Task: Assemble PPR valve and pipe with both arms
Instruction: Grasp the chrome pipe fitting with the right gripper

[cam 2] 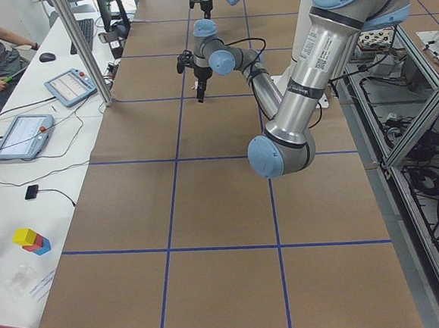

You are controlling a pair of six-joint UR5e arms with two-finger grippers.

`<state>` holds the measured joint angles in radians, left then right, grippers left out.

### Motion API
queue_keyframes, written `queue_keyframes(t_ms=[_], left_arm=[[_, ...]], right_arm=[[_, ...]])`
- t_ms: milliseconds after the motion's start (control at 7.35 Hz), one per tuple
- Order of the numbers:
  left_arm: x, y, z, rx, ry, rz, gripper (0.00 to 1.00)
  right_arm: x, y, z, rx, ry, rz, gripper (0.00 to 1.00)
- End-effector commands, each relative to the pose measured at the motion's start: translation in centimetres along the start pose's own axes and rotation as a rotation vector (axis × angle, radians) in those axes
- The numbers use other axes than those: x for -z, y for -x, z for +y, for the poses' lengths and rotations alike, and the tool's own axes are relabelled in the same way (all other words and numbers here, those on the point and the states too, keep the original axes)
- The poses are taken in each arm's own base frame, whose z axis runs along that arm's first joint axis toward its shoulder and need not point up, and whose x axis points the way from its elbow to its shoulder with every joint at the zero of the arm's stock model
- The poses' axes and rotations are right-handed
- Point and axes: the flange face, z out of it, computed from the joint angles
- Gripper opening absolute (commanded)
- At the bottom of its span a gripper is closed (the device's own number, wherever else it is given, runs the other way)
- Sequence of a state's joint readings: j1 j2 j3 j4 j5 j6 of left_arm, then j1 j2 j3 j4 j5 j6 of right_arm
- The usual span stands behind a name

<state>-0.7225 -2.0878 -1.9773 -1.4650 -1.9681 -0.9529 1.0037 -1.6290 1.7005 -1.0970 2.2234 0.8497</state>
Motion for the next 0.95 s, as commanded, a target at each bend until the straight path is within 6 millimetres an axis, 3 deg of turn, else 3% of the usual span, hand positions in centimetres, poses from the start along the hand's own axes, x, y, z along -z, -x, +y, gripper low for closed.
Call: queue_keyframes(t_ms=[0, 817], left_arm=[[0.00, 0.00, 0.00, 0.001, 0.000, 0.000, 0.93], [-0.07, 0.02, -0.02, 0.002, 0.001, -0.001, 0.93]], right_arm=[[0.06, -0.20, 0.26, -0.003, 0.000, 0.001, 0.60], [-0.63, 0.52, 0.81, 0.009, 0.016, 0.001, 0.61]])
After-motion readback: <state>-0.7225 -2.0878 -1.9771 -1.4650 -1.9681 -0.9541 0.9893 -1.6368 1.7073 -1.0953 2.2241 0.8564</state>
